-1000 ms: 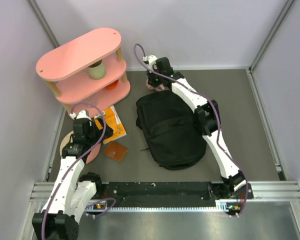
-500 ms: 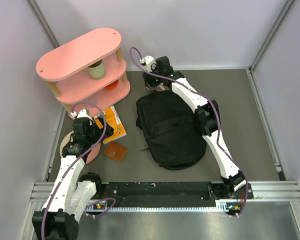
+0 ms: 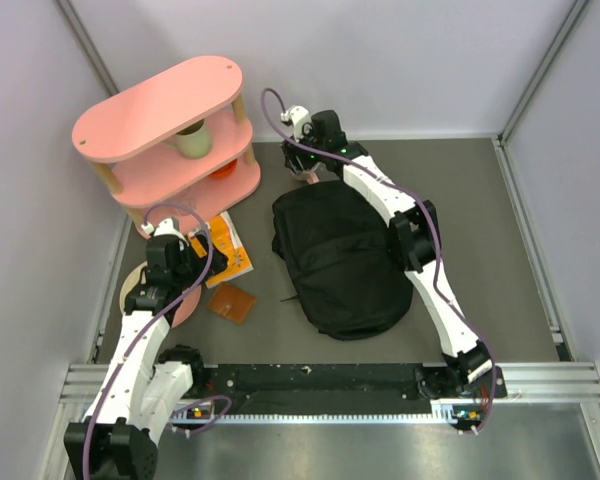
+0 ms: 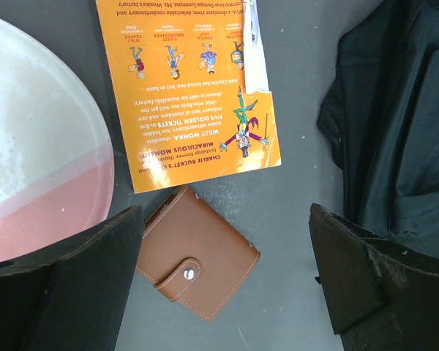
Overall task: Pack the student bag
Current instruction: Adjust the distractor at the center of the board.
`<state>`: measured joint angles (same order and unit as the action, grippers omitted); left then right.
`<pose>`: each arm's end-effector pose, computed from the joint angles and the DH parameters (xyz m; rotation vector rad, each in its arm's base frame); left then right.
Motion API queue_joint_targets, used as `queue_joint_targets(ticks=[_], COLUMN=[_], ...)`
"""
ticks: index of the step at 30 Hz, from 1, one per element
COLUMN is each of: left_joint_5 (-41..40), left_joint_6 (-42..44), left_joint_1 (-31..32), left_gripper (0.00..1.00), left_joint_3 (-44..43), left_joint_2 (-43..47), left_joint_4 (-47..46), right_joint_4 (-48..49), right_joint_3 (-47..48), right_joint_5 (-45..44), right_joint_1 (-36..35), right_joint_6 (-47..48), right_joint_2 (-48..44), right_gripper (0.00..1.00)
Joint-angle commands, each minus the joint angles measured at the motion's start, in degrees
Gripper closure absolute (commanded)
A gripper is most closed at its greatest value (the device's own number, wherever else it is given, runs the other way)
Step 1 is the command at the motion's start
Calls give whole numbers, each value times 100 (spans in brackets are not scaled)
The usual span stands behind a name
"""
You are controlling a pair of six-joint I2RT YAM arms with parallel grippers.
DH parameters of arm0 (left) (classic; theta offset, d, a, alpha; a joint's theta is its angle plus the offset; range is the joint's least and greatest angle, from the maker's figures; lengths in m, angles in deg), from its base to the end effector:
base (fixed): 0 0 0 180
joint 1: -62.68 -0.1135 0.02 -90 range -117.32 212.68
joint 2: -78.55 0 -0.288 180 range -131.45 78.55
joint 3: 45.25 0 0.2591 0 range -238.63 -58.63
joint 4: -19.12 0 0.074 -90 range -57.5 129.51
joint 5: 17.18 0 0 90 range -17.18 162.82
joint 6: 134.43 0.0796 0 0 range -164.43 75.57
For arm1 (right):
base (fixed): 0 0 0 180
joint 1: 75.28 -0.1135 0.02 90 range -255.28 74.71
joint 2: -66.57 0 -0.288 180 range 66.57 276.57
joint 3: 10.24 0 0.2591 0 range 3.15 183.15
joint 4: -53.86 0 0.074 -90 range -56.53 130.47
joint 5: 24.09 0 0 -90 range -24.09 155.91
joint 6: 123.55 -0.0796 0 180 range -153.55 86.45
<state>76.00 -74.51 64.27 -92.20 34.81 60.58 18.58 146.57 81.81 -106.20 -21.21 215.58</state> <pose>0.1910 -0.0097 0.2321 -0.5270 2.1997 -0.3597 0.5526 0.3564 0.2275 -0.9208 1.8489 0.4853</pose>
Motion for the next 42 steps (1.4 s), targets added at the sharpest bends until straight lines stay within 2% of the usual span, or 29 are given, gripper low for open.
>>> queue_joint_targets(ticks=[1,6,20,23,27,30,33,35,40,42], left_joint_5=[16,25,-36,-221,-773,-985,-995,-890,-1012,-1082], left_joint_6=[38,38,29,12,-102,-164,-164,-147,-59,-50], left_joint_1=[9,9,9,9,9,8,8,9,0,0], left_gripper=[2,2,2,2,2,1,2,2,2,2], left_joint_3=[-133,-142,-89,-98,-54,-19,16,25,-27,-80], left_joint_2=[16,-37,-55,-64,-160,-292,-476,-573,-907,-1065], left_joint_4=[-294,-303,-312,-215,-188,-293,-566,-803,-1137,-1190], right_joint_4=[598,826,914,792,651,625,730,817,1439,1599], right_joint_3=[371,424,407,407,223,-155,-953,-1709,-3581,-4326], right_joint_5=[-52,-96,-219,-158,131,693,1080,1213,1336,1390], right_joint_1=[-46,-2,33,33,16,7,-90,-195,-362,-493], right_joint_6=[-108,-197,-285,-328,-530,-977,-1512,-1804,-3464,-3955], right_joint_2=[-100,5,23,-231,-1012,-1716,-2506,-3051,-3773,-3958], right_gripper=[35,30,28,25,20,18,16,16,16,21])
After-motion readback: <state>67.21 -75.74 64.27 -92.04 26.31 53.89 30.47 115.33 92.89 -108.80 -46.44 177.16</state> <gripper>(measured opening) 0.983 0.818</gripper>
